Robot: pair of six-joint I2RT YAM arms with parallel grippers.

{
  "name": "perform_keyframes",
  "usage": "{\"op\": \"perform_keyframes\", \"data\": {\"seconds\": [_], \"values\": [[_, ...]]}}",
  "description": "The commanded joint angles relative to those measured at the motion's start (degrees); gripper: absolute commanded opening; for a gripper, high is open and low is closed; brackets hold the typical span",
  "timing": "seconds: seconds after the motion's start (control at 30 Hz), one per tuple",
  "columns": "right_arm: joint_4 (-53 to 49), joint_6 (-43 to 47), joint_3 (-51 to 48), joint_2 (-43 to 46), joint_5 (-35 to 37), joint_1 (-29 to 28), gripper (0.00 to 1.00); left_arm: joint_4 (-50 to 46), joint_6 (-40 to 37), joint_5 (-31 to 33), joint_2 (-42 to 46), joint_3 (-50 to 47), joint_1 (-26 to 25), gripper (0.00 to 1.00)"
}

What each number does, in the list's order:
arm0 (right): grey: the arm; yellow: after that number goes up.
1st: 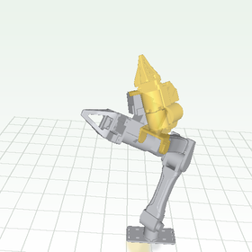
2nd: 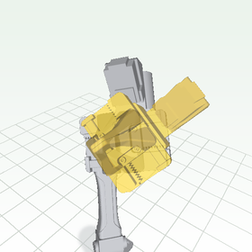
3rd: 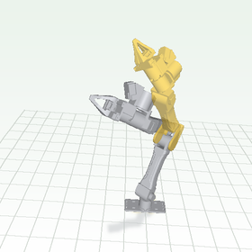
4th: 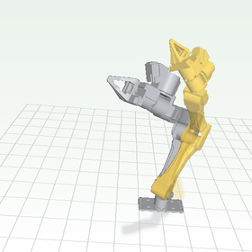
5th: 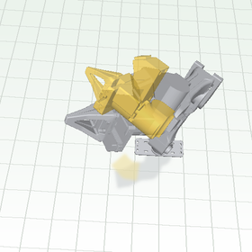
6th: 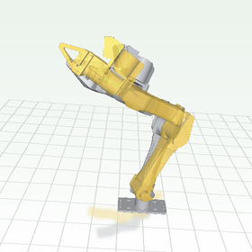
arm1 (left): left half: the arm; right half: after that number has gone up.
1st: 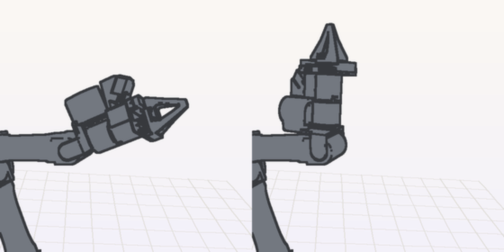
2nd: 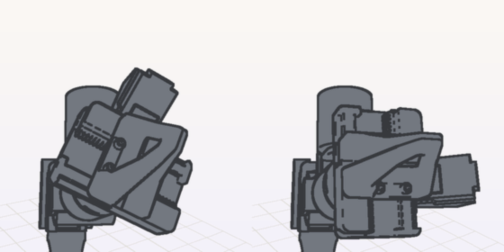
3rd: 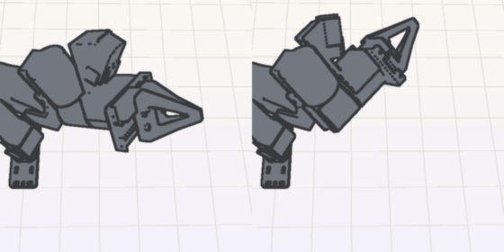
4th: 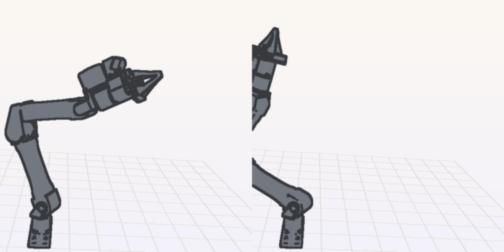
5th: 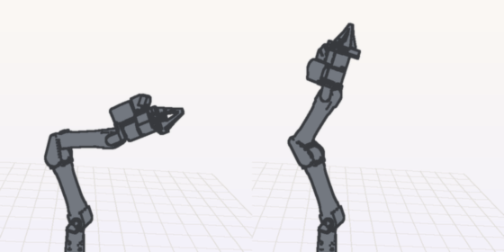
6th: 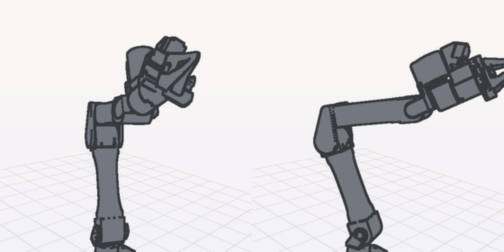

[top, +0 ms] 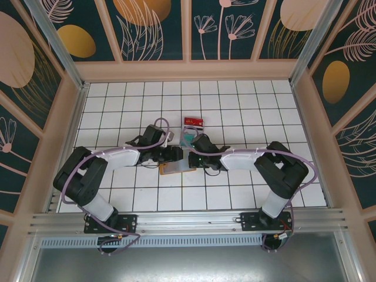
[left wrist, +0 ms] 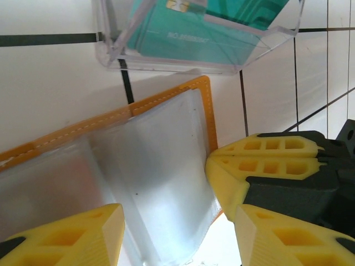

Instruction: Take the credit cards out of the card holder

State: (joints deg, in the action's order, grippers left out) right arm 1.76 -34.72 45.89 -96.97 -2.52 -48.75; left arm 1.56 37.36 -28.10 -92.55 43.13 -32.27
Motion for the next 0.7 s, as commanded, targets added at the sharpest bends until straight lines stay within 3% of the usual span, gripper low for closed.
{"op": "perform_keyframes", "data": {"seconds": [0.0, 0.37, 0.67], "values": [[-1.1, -1.1, -1.7, 2.5, 1.8, 0.4, 0.09, 0.4, 0.1, 0.9, 0.1, 1.4, -0.3, 0.56], [-2.4, -2.3, -1.3, 1.9, 2.7, 1.3, 0.19, -8.9, -0.4, 17.4, 7.0, 0.0, 0.6, 0.55], [-2.7, -2.6, -2.9, 4.7, 2.8, 2.9, 0.23, -9.5, -0.5, 17.5, 6.0, -1.3, 1.4, 0.54]]}}
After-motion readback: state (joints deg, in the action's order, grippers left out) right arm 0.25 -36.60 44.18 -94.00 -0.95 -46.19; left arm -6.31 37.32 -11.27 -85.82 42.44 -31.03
